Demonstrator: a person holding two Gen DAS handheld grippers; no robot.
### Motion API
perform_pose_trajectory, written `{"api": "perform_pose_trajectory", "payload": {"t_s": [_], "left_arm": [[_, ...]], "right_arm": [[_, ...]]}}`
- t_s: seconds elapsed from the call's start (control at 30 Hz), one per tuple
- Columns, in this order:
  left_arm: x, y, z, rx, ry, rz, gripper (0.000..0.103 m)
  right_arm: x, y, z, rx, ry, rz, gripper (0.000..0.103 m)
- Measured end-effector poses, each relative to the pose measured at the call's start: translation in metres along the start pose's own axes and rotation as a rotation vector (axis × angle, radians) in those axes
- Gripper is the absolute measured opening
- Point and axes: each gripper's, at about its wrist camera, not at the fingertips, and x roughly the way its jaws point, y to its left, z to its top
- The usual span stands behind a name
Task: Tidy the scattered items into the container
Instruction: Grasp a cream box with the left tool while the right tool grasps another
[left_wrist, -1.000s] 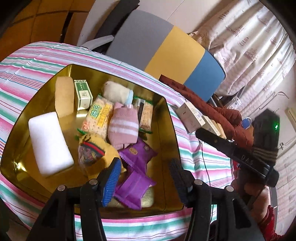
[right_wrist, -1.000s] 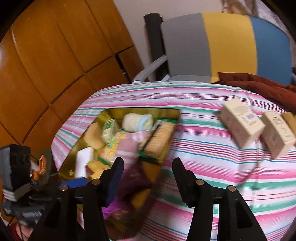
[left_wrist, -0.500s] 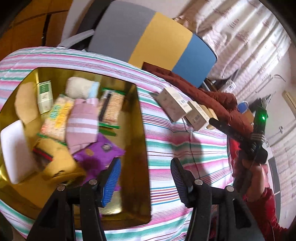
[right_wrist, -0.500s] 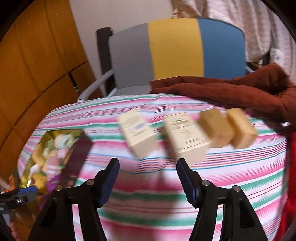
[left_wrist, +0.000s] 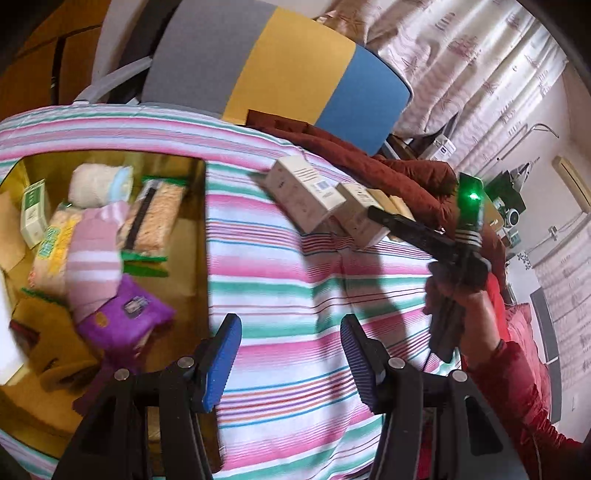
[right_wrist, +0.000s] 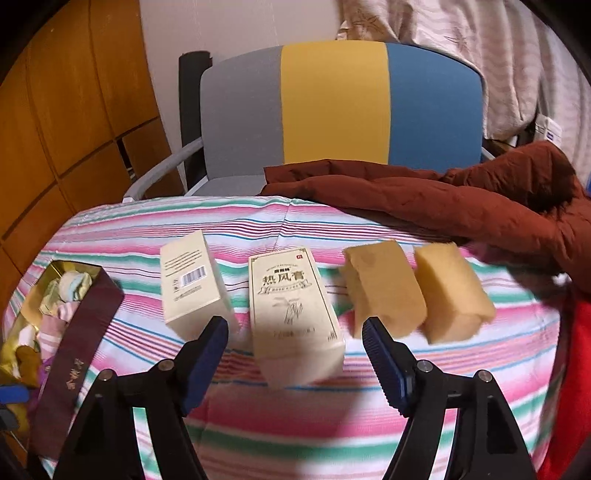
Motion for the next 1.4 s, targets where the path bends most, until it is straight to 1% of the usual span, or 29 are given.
{"api": "perform_pose_trajectory", "payload": {"t_s": [0.07, 0.1, 0.13, 0.17, 0.2, 0.3, 0.37, 0.43, 0.47, 0.5, 0.53, 0.63, 0.77, 0.83, 0.9, 0.97, 1.07, 1.17, 1.23, 1.3, 1.33, 1.4], "left_arm": [[0.006, -0.009, 0.007, 0.014, 0.003, -0.009, 0.056], [0.011, -0.014, 0.012, 0.017, 0.005, -0.012, 0.057], [0.017, -0.018, 0.017, 0.014, 0.01, -0.008, 0.061], [0.023, -0.022, 0.022, 0.01, 0.02, -0.005, 0.063], [0.032, -0.025, 0.029, 0.001, 0.032, -0.008, 0.065], [0.058, -0.034, 0.051, -0.049, 0.052, -0.004, 0.065], [0.074, -0.038, 0.063, -0.063, 0.064, 0.01, 0.066], [0.092, -0.045, 0.077, -0.068, 0.076, 0.027, 0.07], [0.099, -0.047, 0.082, -0.069, 0.079, 0.037, 0.072], [0.109, -0.049, 0.088, -0.078, 0.087, 0.05, 0.078], [0.117, -0.05, 0.093, -0.085, 0.097, 0.063, 0.08], [0.138, -0.05, 0.106, -0.126, 0.117, 0.098, 0.08], [0.159, -0.053, 0.124, -0.159, 0.118, 0.141, 0.081], [0.17, -0.056, 0.131, -0.145, 0.127, 0.199, 0.081], [0.176, -0.058, 0.136, -0.137, 0.119, 0.229, 0.081], [0.183, -0.059, 0.141, -0.126, 0.12, 0.279, 0.081], [0.194, -0.054, 0.144, -0.105, 0.14, 0.303, 0.081], [0.196, -0.046, 0.14, -0.098, 0.136, 0.301, 0.08], [0.191, -0.043, 0.135, -0.086, 0.107, 0.268, 0.072], [0.187, -0.044, 0.13, -0.064, 0.1, 0.28, 0.064], [0.184, -0.045, 0.127, -0.048, 0.093, 0.285, 0.062], [0.179, -0.046, 0.121, -0.026, 0.087, 0.271, 0.06]], "right_arm": [[0.007, 0.004, 0.0, -0.022, 0.003, 0.014, 0.075], [0.013, 0.004, 0.0, -0.027, 0.017, 0.019, 0.07], [0.017, 0.004, -0.001, -0.022, 0.036, 0.028, 0.065], [0.021, 0.003, -0.002, -0.01, 0.059, 0.039, 0.054], [0.024, 0.002, -0.004, 0.002, 0.077, 0.042, 0.053], [0.023, 0.0, -0.004, 0.007, 0.088, 0.052, 0.051], [0.017, -0.003, -0.002, 0.038, 0.088, 0.056, 0.051], [0.016, -0.008, -0.001, 0.076, 0.101, 0.061, 0.051], [0.016, -0.011, -0.002, 0.093, 0.113, 0.052, 0.051], [0.015, -0.013, -0.003, 0.092, 0.123, 0.036, 0.051], [0.016, -0.014, -0.004, 0.085, 0.133, 0.011, 0.051], [0.013, -0.017, -0.003, 0.069, 0.138, -0.035, 0.051], [0.011, -0.017, -0.001, 0.051, 0.124, -0.051, 0.051], [0.011, -0.019, -0.001, 0.061, 0.131, -0.045, 0.051], [0.014, -0.021, -0.003, 0.073, 0.144, -0.037, 0.051], [0.017, -0.021, -0.002, 0.072, 0.149, -0.035, 0.051], [0.016, -0.021, -0.003, 0.077, 0.149, -0.03, 0.051], [0.018, -0.022, -0.003, 0.093, 0.154, -0.015, 0.051], [0.02, -0.025, -0.002, 0.109, 0.156, 0.002, 0.051], [0.021, -0.027, -0.003, 0.134, 0.153, 0.028, 0.051], [0.02, -0.028, -0.003, 0.145, 0.147, 0.045, 0.051], [0.02, -0.029, -0.003, 0.167, 0.135, 0.083, 0.051]]}}
